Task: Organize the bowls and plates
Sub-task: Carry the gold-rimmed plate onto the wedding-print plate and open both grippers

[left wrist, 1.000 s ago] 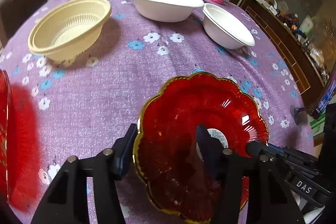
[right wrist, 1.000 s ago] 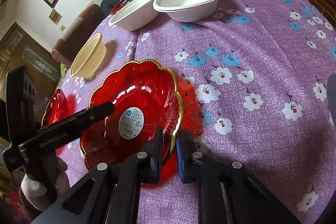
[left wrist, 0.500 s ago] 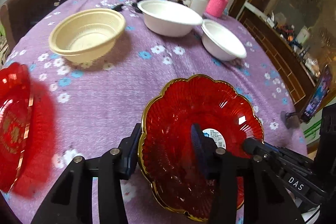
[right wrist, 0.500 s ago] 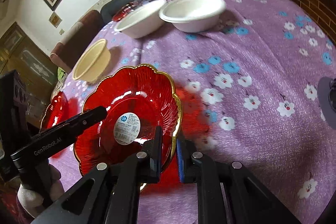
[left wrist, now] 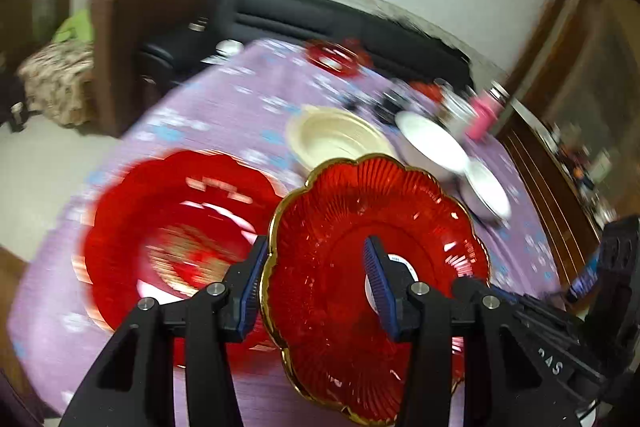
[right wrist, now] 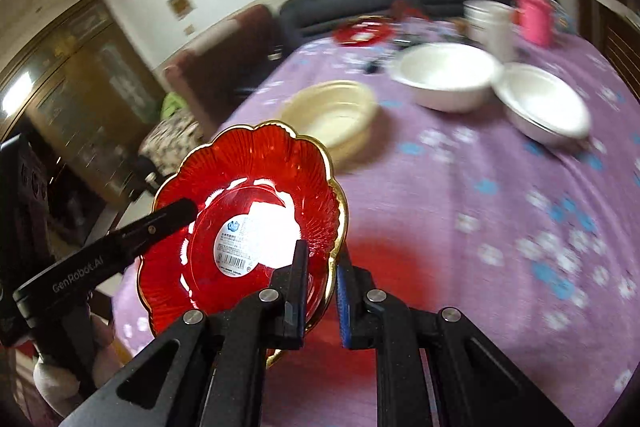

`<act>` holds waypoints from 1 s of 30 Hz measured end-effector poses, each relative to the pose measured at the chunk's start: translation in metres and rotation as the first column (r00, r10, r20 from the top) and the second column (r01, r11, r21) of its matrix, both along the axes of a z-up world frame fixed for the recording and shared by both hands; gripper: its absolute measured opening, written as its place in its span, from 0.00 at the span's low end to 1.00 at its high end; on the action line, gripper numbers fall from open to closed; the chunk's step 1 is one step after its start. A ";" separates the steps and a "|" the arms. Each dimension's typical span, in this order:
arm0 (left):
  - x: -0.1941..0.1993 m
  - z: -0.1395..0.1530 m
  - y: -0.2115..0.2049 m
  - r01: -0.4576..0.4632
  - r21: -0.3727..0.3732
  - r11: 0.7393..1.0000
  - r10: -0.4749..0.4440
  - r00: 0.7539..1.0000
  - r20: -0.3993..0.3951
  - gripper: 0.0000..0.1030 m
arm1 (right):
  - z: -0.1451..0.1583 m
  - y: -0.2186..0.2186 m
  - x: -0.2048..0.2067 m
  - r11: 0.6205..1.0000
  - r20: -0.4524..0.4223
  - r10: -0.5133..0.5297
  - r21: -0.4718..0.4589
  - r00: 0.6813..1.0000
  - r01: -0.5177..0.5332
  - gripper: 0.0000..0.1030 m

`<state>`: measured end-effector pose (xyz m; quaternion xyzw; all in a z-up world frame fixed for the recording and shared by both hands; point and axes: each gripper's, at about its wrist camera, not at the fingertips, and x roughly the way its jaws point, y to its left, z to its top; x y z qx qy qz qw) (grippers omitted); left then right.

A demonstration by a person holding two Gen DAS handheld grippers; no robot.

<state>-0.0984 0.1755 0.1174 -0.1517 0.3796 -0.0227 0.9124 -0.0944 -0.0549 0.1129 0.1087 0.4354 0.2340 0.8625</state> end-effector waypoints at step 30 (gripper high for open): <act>0.045 -0.068 0.117 -0.196 0.027 0.980 0.198 0.972 -0.125 0.63 | -0.062 0.166 0.062 0.966 -0.016 0.165 -0.201 0.986 -0.165 0.24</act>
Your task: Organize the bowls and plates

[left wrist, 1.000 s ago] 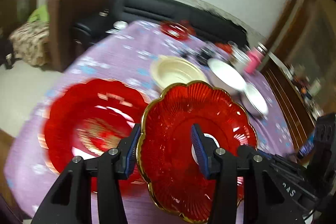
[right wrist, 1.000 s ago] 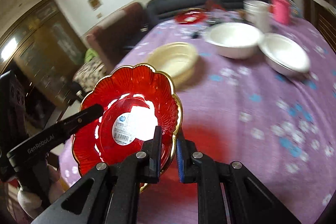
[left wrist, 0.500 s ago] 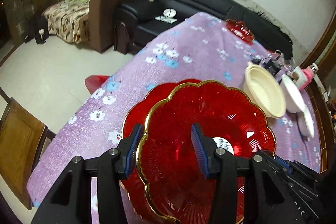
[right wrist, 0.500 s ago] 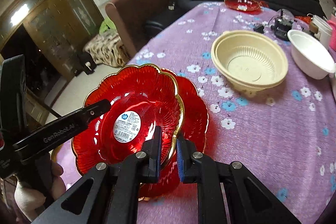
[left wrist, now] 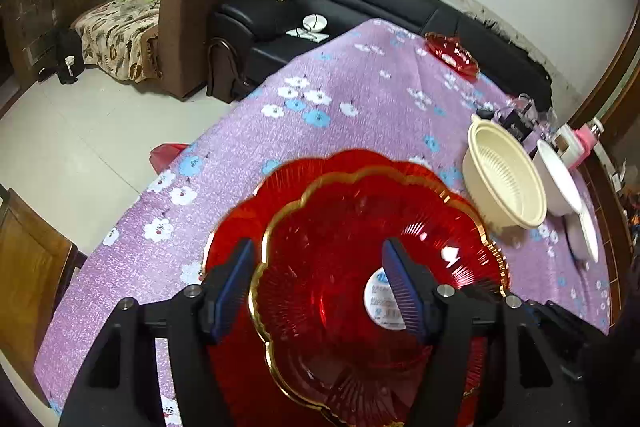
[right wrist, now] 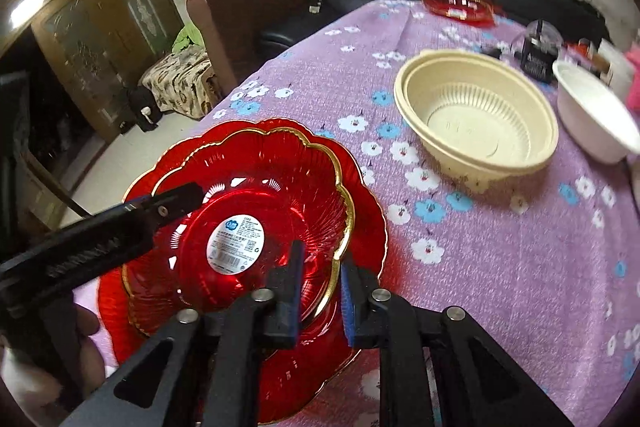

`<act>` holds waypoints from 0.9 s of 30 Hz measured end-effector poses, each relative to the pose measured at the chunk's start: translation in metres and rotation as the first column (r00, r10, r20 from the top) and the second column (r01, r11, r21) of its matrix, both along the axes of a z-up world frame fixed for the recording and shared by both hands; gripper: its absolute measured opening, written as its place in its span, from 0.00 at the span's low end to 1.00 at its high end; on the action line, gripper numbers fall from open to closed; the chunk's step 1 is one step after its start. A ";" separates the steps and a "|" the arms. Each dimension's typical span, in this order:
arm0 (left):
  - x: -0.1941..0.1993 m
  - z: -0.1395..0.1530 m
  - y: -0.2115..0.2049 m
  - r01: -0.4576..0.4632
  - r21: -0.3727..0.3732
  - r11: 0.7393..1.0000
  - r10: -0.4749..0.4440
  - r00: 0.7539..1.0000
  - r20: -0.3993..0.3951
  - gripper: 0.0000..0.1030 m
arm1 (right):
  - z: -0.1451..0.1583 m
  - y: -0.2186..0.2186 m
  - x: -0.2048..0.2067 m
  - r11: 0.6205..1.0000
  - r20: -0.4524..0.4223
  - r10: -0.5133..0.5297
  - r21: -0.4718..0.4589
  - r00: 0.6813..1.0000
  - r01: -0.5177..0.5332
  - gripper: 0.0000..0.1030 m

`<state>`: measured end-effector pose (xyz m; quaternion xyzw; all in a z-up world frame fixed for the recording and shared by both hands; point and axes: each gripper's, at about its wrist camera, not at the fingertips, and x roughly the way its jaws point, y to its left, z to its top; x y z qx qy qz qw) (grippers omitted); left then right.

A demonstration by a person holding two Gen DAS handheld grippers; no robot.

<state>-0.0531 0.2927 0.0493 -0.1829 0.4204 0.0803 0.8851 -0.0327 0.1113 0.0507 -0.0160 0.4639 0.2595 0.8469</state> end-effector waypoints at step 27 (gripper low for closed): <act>-0.046 0.055 -0.228 0.437 0.079 0.896 -0.444 0.883 0.151 0.83 | 0.034 -0.211 -0.044 0.900 0.150 -0.435 0.107 0.888 0.423 0.72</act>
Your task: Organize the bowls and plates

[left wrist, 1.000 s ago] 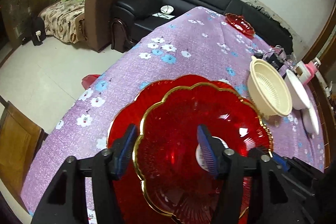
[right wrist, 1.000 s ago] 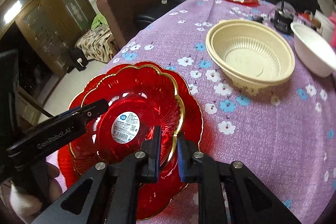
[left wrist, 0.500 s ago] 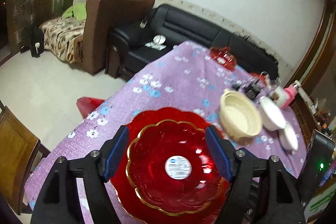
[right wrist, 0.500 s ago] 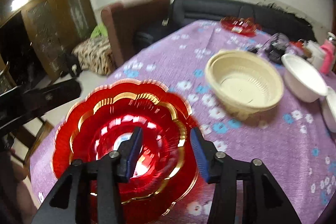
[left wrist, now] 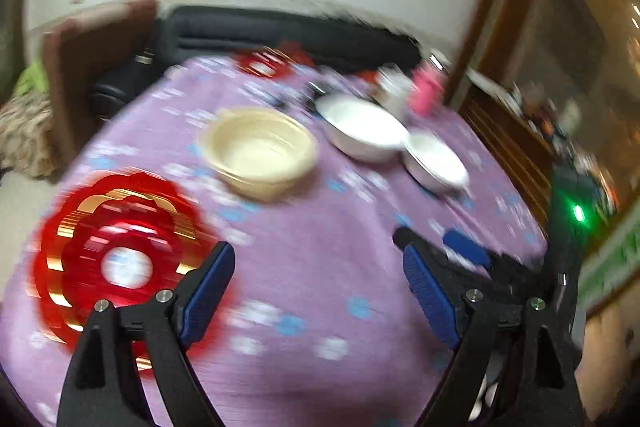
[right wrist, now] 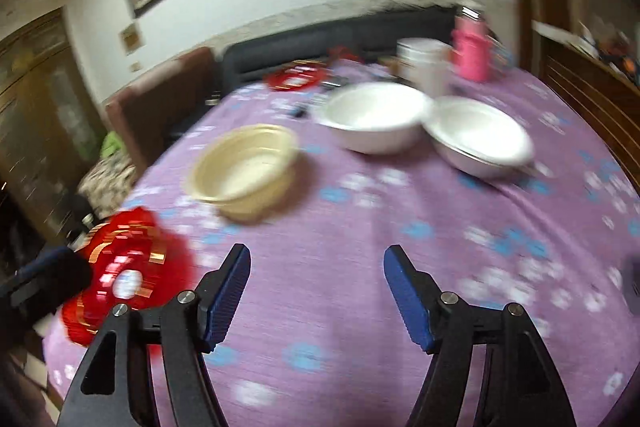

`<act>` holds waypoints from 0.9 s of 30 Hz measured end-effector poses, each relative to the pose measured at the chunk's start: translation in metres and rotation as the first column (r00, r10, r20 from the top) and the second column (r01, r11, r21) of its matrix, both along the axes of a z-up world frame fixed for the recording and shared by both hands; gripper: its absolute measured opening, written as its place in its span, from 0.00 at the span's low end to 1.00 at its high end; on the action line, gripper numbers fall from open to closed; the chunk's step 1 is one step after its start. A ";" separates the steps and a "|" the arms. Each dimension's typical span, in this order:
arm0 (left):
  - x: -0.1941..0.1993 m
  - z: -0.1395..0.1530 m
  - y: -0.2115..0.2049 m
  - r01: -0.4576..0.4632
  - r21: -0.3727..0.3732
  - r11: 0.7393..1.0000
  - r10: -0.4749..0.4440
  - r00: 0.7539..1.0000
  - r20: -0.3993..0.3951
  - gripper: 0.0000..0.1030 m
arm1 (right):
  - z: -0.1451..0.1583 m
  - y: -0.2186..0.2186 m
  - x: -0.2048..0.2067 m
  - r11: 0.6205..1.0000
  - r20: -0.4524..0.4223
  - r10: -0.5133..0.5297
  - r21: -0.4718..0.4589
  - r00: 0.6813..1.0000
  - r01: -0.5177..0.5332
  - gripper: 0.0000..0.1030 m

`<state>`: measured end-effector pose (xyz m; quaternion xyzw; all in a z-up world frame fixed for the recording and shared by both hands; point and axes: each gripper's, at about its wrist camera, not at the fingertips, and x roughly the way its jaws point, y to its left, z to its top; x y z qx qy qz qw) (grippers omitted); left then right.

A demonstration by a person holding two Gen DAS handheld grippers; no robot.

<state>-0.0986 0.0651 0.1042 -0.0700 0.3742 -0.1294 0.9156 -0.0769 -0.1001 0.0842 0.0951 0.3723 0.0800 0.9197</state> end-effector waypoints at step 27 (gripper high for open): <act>0.076 -0.107 -0.101 -0.051 0.261 0.964 0.090 0.986 -0.137 1.00 | -0.057 -0.134 0.004 0.963 -0.139 -0.213 0.141 0.967 0.232 0.77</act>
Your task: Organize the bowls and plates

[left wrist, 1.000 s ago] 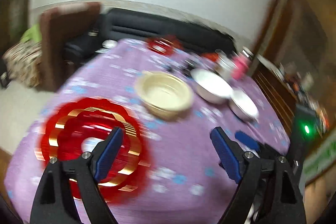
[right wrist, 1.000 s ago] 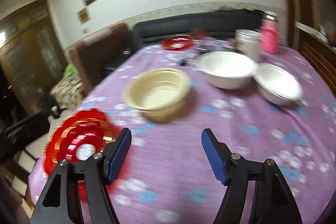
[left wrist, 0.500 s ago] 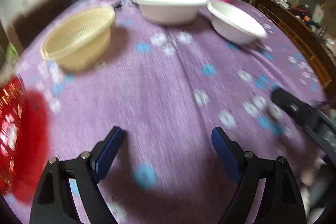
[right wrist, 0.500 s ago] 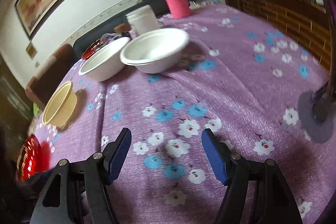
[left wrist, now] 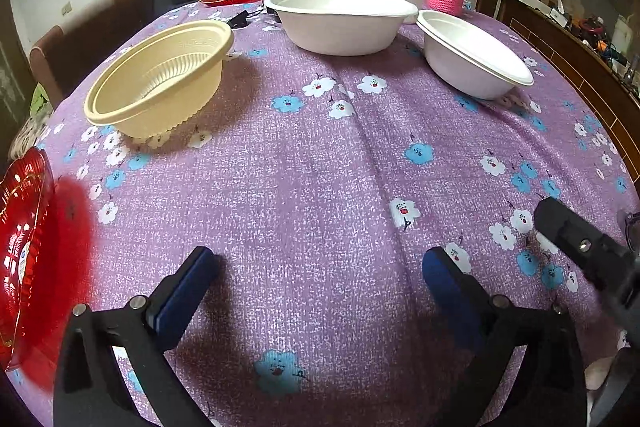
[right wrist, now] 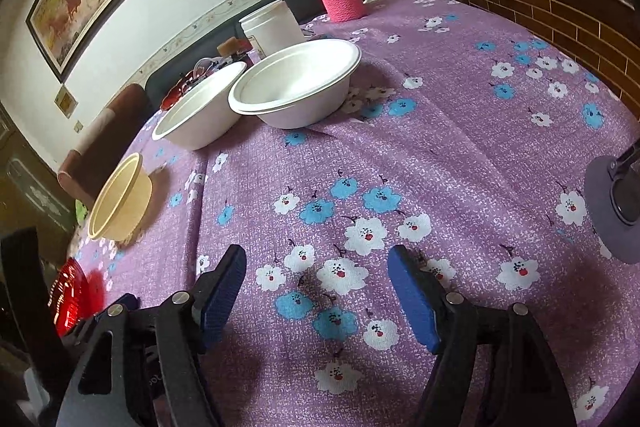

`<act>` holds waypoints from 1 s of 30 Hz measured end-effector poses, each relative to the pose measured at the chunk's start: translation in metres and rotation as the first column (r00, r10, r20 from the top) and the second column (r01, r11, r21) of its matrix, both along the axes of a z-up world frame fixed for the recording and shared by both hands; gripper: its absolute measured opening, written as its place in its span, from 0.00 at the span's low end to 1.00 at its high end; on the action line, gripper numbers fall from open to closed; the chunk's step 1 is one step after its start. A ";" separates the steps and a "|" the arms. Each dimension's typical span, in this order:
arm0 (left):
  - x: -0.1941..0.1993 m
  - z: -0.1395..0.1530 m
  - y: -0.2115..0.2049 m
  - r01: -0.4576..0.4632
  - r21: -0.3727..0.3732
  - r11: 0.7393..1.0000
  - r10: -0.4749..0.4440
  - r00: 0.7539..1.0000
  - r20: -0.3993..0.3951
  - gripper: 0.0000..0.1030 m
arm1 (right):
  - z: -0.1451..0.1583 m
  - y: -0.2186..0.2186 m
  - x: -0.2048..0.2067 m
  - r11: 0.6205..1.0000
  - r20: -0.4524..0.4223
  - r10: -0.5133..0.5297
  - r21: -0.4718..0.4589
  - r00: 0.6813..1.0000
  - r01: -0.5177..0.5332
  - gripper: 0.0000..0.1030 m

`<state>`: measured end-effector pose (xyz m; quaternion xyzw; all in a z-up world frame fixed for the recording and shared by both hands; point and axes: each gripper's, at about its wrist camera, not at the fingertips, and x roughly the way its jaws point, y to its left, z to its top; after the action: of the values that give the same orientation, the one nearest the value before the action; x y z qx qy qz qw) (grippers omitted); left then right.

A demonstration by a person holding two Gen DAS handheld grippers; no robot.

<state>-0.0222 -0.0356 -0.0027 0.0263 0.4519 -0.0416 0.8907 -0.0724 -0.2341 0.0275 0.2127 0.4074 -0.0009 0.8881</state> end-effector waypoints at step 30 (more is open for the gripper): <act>0.000 0.000 0.000 0.000 0.000 1.000 0.000 1.000 0.000 1.00 | 0.000 0.006 -0.001 0.999 -0.002 0.000 -0.043 1.000 0.000 0.79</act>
<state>-0.0218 -0.0358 -0.0027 0.0264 0.4521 -0.0416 0.8906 -0.0737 -0.2284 0.0279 0.1937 0.4084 -0.0101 0.8920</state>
